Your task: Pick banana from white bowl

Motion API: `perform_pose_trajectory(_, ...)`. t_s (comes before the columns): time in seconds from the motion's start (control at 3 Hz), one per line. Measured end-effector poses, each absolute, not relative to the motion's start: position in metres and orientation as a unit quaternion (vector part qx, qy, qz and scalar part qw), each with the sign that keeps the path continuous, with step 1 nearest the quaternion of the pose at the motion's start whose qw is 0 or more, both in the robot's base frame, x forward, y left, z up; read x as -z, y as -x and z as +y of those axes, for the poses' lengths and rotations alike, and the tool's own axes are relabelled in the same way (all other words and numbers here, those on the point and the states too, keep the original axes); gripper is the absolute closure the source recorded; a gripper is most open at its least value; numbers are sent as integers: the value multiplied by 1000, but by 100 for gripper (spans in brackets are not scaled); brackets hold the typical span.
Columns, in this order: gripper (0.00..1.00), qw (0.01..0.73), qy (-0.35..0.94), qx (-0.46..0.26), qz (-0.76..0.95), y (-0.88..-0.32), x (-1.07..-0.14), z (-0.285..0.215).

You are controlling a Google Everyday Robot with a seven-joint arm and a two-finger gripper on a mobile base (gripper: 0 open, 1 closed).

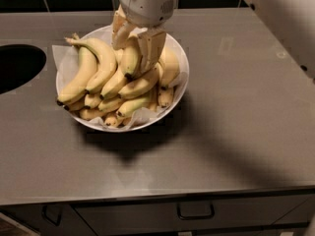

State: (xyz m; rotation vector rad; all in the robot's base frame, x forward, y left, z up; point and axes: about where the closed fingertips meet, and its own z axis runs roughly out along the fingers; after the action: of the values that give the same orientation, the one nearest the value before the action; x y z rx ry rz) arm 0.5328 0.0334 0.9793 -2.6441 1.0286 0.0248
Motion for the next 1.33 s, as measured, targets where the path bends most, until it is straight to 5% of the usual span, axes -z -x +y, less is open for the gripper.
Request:
perform_pose_trajectory(0.33, 53, 149, 920, -4, 362, -533, -982, 33)
perform_pose_trajectory(1.0, 95, 152, 919, 4, 363, -533, -989, 32)
perform_pose_trajectory(1.33, 100, 152, 919, 4, 363, -533, -989, 32)
